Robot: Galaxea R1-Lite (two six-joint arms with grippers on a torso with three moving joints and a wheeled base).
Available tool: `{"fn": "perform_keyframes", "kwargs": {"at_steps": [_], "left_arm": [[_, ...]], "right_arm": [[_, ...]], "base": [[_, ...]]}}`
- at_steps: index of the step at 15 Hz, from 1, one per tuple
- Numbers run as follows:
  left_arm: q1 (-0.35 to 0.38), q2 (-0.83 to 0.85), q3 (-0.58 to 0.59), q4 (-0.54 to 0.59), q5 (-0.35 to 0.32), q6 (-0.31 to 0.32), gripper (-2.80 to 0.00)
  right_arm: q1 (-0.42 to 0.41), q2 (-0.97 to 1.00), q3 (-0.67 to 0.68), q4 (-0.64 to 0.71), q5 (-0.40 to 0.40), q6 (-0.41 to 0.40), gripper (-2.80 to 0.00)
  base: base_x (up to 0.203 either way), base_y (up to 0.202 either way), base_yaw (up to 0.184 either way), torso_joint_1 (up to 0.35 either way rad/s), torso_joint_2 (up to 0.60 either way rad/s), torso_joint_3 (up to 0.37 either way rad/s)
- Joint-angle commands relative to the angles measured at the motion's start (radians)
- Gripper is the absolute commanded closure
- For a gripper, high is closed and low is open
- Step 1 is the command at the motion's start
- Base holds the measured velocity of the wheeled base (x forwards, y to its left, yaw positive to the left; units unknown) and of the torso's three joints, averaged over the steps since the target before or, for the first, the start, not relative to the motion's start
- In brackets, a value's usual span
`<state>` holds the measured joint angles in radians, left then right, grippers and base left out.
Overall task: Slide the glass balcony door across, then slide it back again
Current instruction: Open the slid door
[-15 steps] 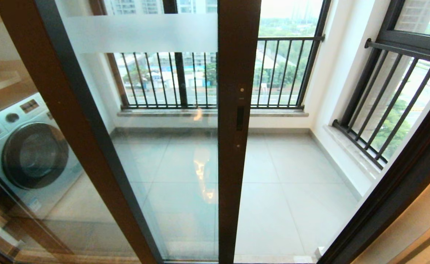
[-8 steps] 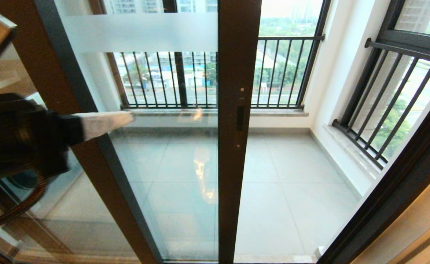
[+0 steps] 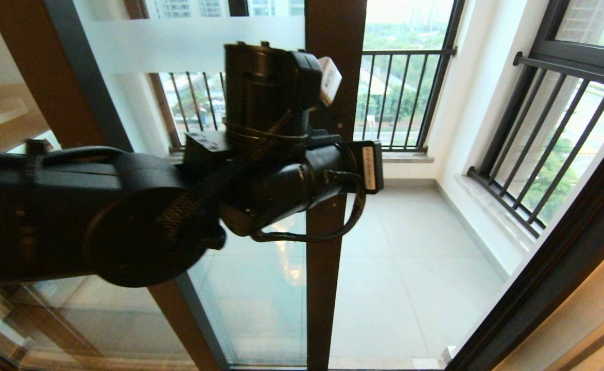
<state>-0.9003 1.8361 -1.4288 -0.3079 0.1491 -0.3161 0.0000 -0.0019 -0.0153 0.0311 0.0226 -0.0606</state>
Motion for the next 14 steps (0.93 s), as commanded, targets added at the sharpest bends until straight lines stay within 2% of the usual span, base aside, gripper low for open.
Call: {"fn": "perform_keyframes", "kwargs": {"at_steps": [1, 3, 5, 6, 9, 10, 11, 14], "left_arm": [[-0.022, 0.135, -0.032, -0.044, 0.009, -0.005, 0.00], [-0.044, 0.184, -0.059, -0.064, 0.081, -0.003, 0.00], [-0.052, 0.250, -0.084, -0.197, 0.112, 0.015, 0.00], [-0.053, 0.264, -0.077, -0.246, 0.121, 0.043, 0.00], [-0.054, 0.250, -0.072, -0.220, 0.205, 0.065, 0.00], [-0.054, 0.225, -0.077, -0.196, 0.218, 0.112, 0.00], [-0.053, 0.209, -0.102, -0.184, 0.223, 0.151, -2.80], [-0.052, 0.237, -0.205, -0.153, 0.218, 0.184, -2.80]], "right_arm": [[0.000, 0.002, 0.000, 0.000, 0.000, -0.001, 0.00], [0.001, 0.002, 0.000, 0.000, 0.000, -0.001, 0.00], [0.000, 0.002, 0.000, 0.000, 0.000, -0.001, 0.00], [0.000, 0.002, 0.000, 0.000, 0.000, -0.001, 0.00], [0.000, 0.002, 0.000, 0.000, 0.000, -0.001, 0.00], [0.000, 0.002, 0.000, 0.000, 0.000, -0.001, 0.00], [0.000, 0.002, 0.000, 0.000, 0.000, -0.001, 0.00], [0.000, 0.002, 0.000, 0.000, 0.000, -0.001, 0.00]], "base": [[0.000, 0.000, 0.000, 0.000, 0.00, 0.000], [0.000, 0.000, 0.000, 0.000, 0.00, 0.000], [0.000, 0.000, 0.000, 0.000, 0.00, 0.000], [0.000, 0.000, 0.000, 0.000, 0.00, 0.000], [0.000, 0.000, 0.000, 0.000, 0.00, 0.000], [0.000, 0.000, 0.000, 0.000, 0.00, 0.000], [0.000, 0.000, 0.000, 0.000, 0.00, 0.000], [0.000, 0.000, 0.000, 0.000, 0.00, 0.000]]}}
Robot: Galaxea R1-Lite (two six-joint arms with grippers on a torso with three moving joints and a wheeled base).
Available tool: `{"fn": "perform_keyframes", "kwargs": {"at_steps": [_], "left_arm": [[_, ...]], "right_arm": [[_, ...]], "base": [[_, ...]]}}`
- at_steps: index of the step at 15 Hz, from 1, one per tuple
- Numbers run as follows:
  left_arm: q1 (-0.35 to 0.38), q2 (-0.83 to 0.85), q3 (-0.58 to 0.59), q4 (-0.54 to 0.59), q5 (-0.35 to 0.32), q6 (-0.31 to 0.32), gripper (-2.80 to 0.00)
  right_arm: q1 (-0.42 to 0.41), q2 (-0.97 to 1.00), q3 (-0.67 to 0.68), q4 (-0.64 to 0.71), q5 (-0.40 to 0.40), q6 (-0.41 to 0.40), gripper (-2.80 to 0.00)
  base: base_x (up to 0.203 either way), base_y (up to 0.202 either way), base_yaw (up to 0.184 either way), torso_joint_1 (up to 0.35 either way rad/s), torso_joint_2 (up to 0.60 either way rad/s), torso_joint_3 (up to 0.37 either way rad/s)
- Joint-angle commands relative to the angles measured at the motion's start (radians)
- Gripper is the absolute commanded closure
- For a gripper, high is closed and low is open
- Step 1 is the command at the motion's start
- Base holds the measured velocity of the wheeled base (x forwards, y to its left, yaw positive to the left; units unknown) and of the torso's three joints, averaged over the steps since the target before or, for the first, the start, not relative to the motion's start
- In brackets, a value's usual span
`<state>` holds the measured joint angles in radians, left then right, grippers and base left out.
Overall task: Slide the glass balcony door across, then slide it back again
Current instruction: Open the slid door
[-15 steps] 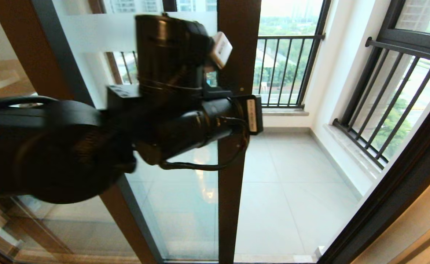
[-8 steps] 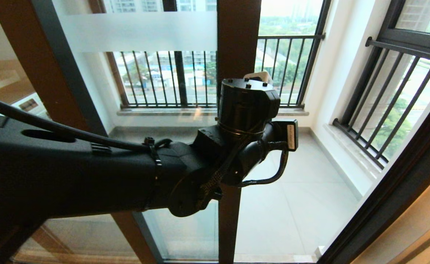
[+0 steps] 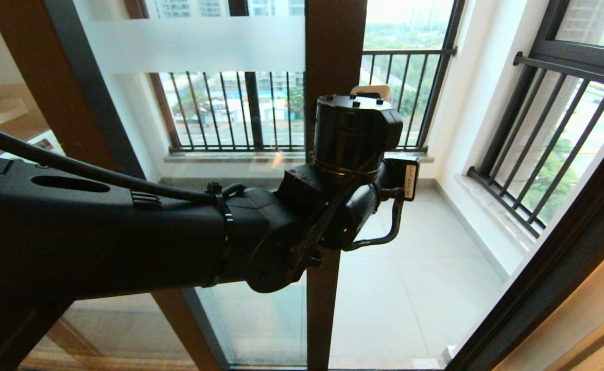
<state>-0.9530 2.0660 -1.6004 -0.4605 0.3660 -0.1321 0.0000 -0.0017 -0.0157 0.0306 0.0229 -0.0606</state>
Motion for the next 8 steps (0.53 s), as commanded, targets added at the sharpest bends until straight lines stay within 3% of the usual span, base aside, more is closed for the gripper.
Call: {"fn": "perform_keyframes", "kwargs": {"at_steps": [1, 8], "left_arm": [[0.000, 0.046, -0.070, -0.001, -0.001, 0.001, -2.80], [0.033, 0.300, -0.323, -0.006, -0.012, 0.004, -2.80]], "right_arm": [[0.000, 0.002, 0.000, 0.000, 0.000, -0.001, 0.00], [0.000, 0.002, 0.000, 0.000, 0.000, -0.001, 0.00]], "base": [[0.000, 0.000, 0.000, 0.000, 0.00, 0.000], [0.000, 0.000, 0.000, 0.000, 0.00, 0.000]]}}
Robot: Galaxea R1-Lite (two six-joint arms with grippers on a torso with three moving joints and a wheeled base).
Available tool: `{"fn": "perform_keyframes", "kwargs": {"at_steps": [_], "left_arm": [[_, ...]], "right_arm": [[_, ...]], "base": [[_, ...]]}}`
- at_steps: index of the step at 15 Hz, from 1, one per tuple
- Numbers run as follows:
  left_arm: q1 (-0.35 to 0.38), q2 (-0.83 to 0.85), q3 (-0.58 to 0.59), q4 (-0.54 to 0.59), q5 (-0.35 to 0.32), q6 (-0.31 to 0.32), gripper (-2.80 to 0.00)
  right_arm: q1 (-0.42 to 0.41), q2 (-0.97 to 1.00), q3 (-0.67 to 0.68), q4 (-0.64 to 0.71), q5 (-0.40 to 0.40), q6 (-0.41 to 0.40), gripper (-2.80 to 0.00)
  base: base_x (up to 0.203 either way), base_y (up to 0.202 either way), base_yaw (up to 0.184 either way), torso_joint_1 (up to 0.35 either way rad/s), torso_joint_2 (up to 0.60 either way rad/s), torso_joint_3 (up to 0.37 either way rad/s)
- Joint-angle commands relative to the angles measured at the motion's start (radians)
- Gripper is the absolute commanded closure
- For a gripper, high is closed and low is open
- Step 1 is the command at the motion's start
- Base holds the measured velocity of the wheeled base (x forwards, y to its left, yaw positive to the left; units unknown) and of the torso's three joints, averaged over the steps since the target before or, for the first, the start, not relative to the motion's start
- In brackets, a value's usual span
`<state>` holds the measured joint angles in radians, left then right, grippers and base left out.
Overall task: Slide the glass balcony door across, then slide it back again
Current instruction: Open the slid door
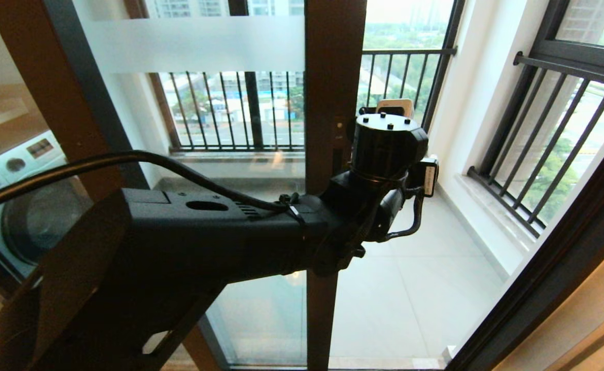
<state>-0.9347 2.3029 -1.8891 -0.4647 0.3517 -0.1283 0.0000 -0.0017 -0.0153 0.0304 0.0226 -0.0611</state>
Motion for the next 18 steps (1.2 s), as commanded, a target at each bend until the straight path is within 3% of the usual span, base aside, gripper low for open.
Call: {"fn": "perform_keyframes", "kwargs": {"at_steps": [1, 7, 11, 14, 18], "left_arm": [[0.038, 0.078, -0.038, -0.004, 0.000, 0.002, -2.80], [0.097, 0.092, -0.041, -0.039, -0.046, 0.003, -2.80], [0.113, 0.096, -0.040, -0.040, -0.038, 0.007, -2.80], [0.124, 0.099, -0.039, -0.040, 0.002, 0.062, -2.80], [0.126, 0.093, -0.039, -0.042, 0.042, 0.068, -2.80]], "right_arm": [[0.000, 0.002, 0.000, 0.000, 0.000, 0.000, 0.00], [0.000, 0.002, 0.000, 0.000, 0.000, 0.000, 0.00], [0.001, 0.002, 0.000, 0.000, 0.000, 0.000, 0.00], [0.000, 0.002, 0.000, 0.000, 0.000, 0.000, 0.00], [0.000, 0.002, 0.000, 0.001, 0.000, 0.000, 0.00]], "base": [[0.000, 0.000, 0.000, 0.000, 0.00, 0.000], [0.000, 0.000, 0.000, 0.000, 0.00, 0.000], [0.000, 0.000, 0.000, 0.000, 0.00, 0.000], [0.000, 0.000, 0.000, 0.000, 0.00, 0.000], [0.000, 0.000, 0.000, 0.000, 0.00, 0.000]]}}
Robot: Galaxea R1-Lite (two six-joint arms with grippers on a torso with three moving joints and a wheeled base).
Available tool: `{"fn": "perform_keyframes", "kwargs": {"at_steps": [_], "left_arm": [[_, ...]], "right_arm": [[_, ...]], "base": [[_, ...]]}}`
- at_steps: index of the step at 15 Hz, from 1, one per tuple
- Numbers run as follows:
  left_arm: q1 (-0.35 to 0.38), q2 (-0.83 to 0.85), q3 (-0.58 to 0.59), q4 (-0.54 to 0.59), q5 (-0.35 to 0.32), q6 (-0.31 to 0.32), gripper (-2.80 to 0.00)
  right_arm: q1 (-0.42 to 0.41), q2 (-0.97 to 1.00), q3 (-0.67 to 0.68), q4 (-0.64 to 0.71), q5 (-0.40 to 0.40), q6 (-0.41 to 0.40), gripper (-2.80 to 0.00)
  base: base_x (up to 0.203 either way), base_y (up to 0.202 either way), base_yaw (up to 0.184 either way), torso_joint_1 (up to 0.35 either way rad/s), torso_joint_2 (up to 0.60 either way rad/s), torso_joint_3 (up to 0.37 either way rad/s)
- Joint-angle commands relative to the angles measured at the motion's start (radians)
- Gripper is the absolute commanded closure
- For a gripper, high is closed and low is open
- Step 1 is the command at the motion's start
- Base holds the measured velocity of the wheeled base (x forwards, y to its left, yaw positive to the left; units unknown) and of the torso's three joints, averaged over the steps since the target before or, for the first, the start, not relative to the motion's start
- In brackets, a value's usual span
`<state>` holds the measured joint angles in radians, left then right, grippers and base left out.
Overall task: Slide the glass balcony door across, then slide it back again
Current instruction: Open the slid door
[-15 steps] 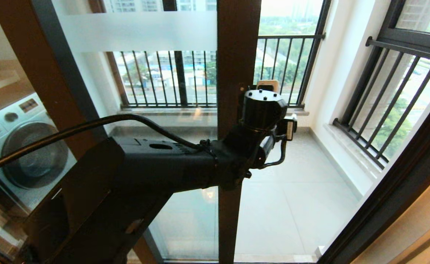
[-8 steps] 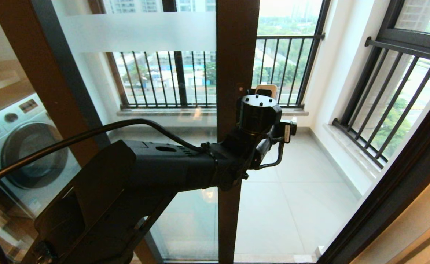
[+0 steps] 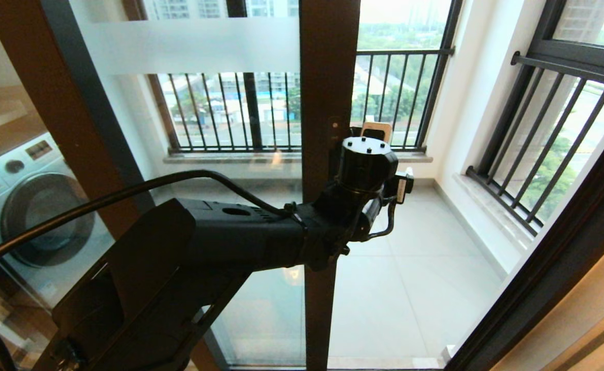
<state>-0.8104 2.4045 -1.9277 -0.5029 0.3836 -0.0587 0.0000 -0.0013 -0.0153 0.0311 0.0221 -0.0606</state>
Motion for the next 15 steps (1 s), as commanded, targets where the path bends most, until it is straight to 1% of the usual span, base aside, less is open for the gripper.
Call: {"fn": "perform_keyframes", "kwargs": {"at_steps": [1, 5, 11, 15], "left_arm": [[0.002, -0.014, 0.001, -0.003, 0.012, -0.001, -2.80], [0.005, -0.024, 0.003, -0.002, 0.026, -0.001, -2.80], [0.039, -0.029, 0.009, -0.003, 0.029, -0.003, -2.80], [0.049, -0.038, 0.023, -0.003, 0.054, -0.004, -2.80]], "right_arm": [[0.000, 0.001, 0.000, 0.000, 0.001, -0.001, 0.00], [0.000, 0.001, 0.000, 0.000, 0.001, -0.001, 0.00], [0.000, 0.001, 0.000, 0.000, 0.001, -0.001, 0.00], [0.000, 0.001, 0.000, 0.000, 0.001, -0.001, 0.00]], "base": [[0.000, 0.000, 0.000, 0.000, 0.00, 0.000], [0.000, 0.000, 0.000, 0.000, 0.00, 0.000], [0.000, 0.000, 0.000, 0.000, 0.00, 0.000], [0.000, 0.000, 0.000, 0.000, 0.00, 0.000]]}}
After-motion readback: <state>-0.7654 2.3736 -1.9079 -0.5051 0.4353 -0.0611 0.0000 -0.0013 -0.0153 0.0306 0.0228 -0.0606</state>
